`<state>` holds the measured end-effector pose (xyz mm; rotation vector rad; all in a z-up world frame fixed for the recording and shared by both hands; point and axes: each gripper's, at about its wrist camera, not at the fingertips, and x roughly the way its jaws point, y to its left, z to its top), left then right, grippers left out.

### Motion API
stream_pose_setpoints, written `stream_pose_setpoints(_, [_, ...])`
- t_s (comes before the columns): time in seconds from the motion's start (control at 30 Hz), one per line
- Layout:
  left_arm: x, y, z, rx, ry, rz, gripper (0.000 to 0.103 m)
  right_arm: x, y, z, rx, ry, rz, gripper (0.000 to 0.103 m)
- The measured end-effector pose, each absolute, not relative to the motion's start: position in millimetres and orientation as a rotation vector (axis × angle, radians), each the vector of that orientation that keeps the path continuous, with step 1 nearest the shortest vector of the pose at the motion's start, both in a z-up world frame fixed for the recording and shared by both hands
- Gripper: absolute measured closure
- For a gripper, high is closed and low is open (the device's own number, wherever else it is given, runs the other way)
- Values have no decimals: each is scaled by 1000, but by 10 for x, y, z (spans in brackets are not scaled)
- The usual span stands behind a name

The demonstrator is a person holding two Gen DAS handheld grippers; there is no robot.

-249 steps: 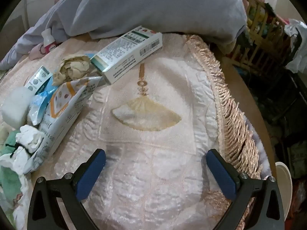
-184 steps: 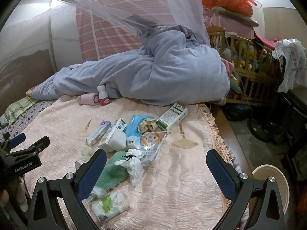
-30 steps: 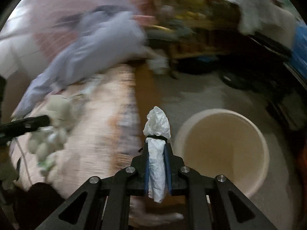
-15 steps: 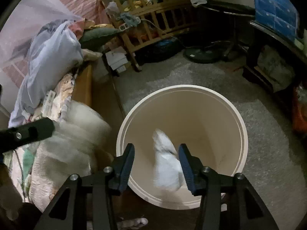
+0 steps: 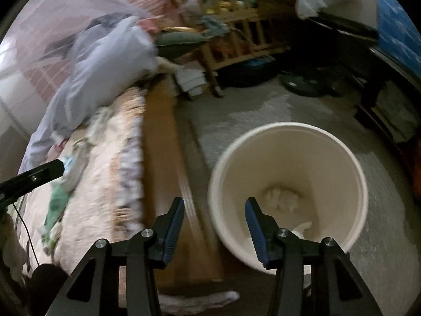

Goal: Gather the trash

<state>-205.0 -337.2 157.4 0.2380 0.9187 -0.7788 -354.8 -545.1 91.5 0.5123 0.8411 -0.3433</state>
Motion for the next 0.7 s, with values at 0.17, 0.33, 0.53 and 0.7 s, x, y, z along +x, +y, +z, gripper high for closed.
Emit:
stream_pose_setpoints(0.17, [-1894,-2682,1577,222,900,-651,66,-3270,-4957,1094,469,829,-228,57])
stream_pose_setpoints(0.33, [-1747,-2099,1565,197,894,-545,66,-2939,-4386,1173,426,854,-74,54])
stream_pose_setpoints(0.53, [-1552,-1408,1481,151,926,-428,66,-2619,-3784,1140,384,904,101,47])
stream_pose_setpoints(0.7, [-1459,-1005,1383,117,953,-345,66,-2390,-3357,1093,370,954,284,46])
